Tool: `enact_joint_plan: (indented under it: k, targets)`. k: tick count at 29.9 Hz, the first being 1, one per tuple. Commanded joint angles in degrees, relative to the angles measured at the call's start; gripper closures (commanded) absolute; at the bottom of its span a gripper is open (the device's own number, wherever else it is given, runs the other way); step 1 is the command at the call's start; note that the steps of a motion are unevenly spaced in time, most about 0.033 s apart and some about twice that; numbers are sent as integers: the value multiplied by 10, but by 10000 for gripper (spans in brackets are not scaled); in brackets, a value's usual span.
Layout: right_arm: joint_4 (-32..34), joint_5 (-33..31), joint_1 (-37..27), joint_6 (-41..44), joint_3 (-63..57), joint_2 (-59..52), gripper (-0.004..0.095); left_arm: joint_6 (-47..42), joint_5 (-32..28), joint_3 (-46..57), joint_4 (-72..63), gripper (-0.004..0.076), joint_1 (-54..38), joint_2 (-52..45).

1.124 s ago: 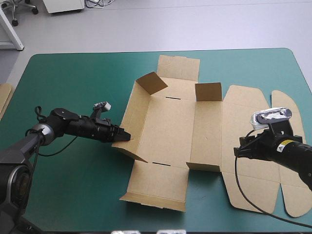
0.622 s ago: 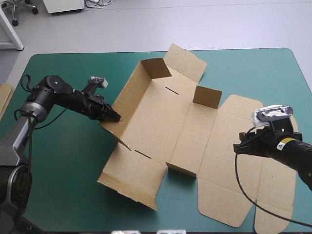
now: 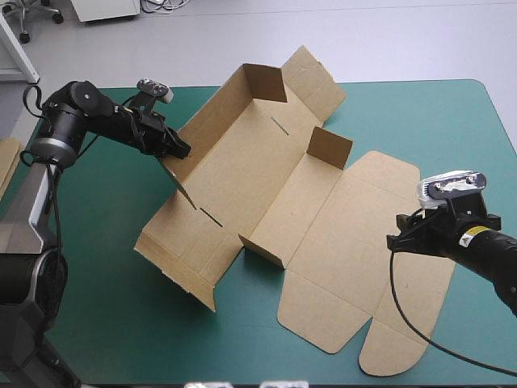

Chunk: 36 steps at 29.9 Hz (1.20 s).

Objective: Fold the box

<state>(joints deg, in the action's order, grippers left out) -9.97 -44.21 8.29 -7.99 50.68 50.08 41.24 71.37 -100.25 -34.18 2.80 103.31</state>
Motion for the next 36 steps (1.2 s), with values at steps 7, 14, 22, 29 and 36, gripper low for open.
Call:
enact_joint_plan:
  k: [7, 14, 22, 29, 36]
  targets:
    - [-4, 31, -4, -7, 21, -2, 425, 47, 15, -23, 31, 710, 57, -40]
    - [55, 29, -4, 3, 21, -2, 428, 73, 15, -34, 182, 710, 149, -62]
    - [78, 49, -4, 29, 21, -2, 428, 149, 15, -69, 245, 709, 156, -106]
    - [14, 55, -4, 29, 21, -2, 428, 281, 14, -86, 228, 709, 156, -97]
    - [7, 54, -4, 28, 21, -2, 428, 429, 7, -87, 215, 713, 162, -90]
